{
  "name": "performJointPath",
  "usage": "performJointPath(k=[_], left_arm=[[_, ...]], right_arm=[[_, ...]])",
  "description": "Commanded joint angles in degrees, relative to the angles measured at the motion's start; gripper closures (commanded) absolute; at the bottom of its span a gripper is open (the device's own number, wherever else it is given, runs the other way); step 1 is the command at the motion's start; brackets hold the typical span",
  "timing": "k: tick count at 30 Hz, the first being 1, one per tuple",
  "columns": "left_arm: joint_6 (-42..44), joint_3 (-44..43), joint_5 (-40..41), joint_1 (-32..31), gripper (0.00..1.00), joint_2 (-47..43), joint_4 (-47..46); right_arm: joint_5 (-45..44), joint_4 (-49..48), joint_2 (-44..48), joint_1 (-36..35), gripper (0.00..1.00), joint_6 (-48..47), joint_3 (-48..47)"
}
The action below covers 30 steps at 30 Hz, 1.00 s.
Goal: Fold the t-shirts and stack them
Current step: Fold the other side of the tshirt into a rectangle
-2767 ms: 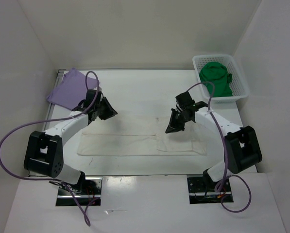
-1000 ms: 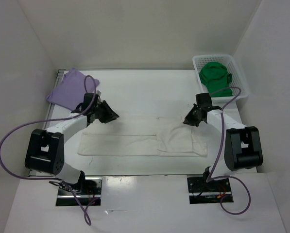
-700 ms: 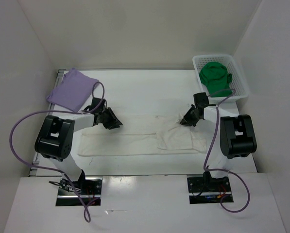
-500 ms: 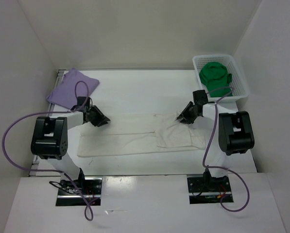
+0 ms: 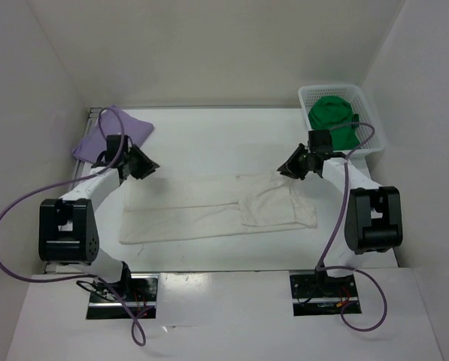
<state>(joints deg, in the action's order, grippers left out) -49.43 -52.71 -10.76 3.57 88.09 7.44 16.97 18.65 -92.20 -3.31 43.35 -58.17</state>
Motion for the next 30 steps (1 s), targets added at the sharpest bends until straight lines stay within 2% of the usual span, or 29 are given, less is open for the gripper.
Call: performJointPath(k=[1,2,5,7,9,10,14,20,27,30], left_arm=[[1.18,-5.73,0.22,-11.43,0.67,-1.1,-0.76],[0.31,-7.39,-1.0,-14.27,0.67,0.05,-0.76],[-2.77,-8.55,-4.78,-23.15,0.67,6.28,-5.14],[-3.3,-11.79,-6.54,-27.28,0.67,11.36,-5.77],[-3.3,-15.99,-7.08,-29.23,0.67,15.76,-6.3],[-2.78,-17.41,-7.08,-30.63,0.67,16.92,-6.3],[-2.78,-22.69,-8.57,-32.23,0.65,22.02,-6.3],[-1.72,-27.09,-12.17,-34.07,0.64,29.31,-6.83],[-0.67,-26.39,-10.68,-34.07,0.64,31.79,-6.83],[-0.67,-25.87,-9.37,-34.07,0.64,32.4,-7.35]], right_arm=[[-1.77,0.51,3.96,2.78,0.84,-0.81,3.05],[-1.24,-0.1,3.96,3.31,0.92,-0.81,3.06],[-3.6,-0.11,3.43,3.84,0.94,-1.34,3.59],[-4.22,0.94,2.91,5.06,0.88,-1.95,3.59],[-4.76,1.56,2.91,5.77,0.71,-1.96,5.08],[-4.76,1.56,3.43,5.77,0.68,-1.96,5.61],[-4.76,1.48,3.43,5.77,0.63,-1.96,7.98],[-4.14,0.42,0.45,5.77,0.63,-1.96,9.04],[-3.6,-1.25,-2.98,5.77,0.63,-2.57,9.04],[-2.39,-1.96,-2.98,5.77,0.68,-2.57,8.51]])
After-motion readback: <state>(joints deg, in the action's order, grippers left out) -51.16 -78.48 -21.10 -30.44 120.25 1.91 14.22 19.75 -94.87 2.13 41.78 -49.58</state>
